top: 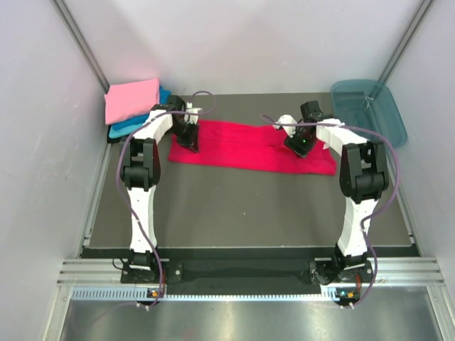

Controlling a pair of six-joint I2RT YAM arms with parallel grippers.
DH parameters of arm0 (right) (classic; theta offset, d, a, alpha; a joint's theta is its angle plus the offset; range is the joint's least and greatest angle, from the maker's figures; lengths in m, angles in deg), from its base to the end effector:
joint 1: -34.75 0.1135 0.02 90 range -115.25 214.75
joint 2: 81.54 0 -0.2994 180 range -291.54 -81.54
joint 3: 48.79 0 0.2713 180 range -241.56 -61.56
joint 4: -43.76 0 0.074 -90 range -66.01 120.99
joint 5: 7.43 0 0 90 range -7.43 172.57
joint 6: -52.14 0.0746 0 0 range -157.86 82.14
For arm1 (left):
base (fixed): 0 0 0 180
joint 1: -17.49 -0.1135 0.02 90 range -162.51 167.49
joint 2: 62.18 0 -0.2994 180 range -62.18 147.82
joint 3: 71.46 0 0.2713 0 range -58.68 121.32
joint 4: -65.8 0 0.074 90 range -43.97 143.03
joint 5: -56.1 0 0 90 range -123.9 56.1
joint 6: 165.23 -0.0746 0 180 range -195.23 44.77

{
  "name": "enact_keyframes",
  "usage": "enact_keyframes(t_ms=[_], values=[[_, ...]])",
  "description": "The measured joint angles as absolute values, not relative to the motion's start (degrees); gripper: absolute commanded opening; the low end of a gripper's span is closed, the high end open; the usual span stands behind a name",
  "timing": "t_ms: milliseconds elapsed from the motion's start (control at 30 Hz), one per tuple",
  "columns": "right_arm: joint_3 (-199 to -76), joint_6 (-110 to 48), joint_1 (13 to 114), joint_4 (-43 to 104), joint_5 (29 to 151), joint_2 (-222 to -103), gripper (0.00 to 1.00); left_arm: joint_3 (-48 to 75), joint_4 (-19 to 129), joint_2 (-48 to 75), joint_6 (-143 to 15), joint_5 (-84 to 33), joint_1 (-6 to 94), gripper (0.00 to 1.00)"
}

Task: Fold and stack the t-shirts
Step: Fold the tshirt

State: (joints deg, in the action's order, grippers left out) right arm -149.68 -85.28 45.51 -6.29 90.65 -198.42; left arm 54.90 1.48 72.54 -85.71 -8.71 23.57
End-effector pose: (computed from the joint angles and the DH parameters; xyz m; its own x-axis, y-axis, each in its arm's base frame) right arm 0.4659 0.0992 0.1707 -0.4300 -0.8238 -0.3694 -0.8241 0.5253 -0.2121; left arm 0.5348 -0.0889 0.1517 -0.8931 0.2607 -0.3666 0.3908 0.8532 -0.3454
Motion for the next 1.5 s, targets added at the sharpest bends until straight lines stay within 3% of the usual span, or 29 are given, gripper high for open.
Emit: enact_keyframes(t_ms=[167,433,567,600,633,700,933,1133,1267,1333,1500], values=[[-149.8,-85.2,45.5,-5.2,90.5,-198.4,0.54,54.9,1.5,72.5,-85.7,-8.8,23.6,0.20],[-151.8,-85.1,45.5,-5.9,90.6,-199.8,0.40,54.9,1.5,72.5,-85.7,-8.9,23.6,0.20],[-153.0,-84.9,45.5,-6.9,90.6,-200.5,0.25,54.9,1.5,72.5,-85.7,-8.9,23.6,0.20],[-153.5,-84.8,45.5,-7.5,90.7,-200.7,0.14,54.9,1.5,72.5,-85.7,-8.9,23.6,0.20],[-153.8,-84.9,45.5,-7.8,90.7,-200.9,0.09,54.9,1.5,72.5,-85.7,-8.9,23.6,0.20],[-154.0,-85.0,45.5,-8.2,90.8,-201.0,0.04,54.9,1.5,72.5,-85.7,-8.9,23.6,0.20],[-156.1,-85.9,45.7,-9.3,90.1,-201.0,0.04,54.9,1.5,72.5,-85.7,-9.1,23.6,0.20],[-165.9,-87.9,47.3,-7.5,87.1,-202.2,0.10,54.9,1.5,72.5,-85.7,-9.1,23.6,0.20],[-169.0,-89.1,49.9,-4.6,85.1,-204.4,0.36,54.9,1.5,72.5,-85.7,-9.3,23.6,0.20],[-168.8,-89.7,51.6,-3.7,83.7,-205.0,0.42,54.9,1.5,72.5,-85.7,-9.3,23.6,0.20],[-164.6,-90.2,54.7,1.0,80.7,-204.4,0.42,54.9,1.5,72.5,-86.0,-9.3,23.6,0.22]])
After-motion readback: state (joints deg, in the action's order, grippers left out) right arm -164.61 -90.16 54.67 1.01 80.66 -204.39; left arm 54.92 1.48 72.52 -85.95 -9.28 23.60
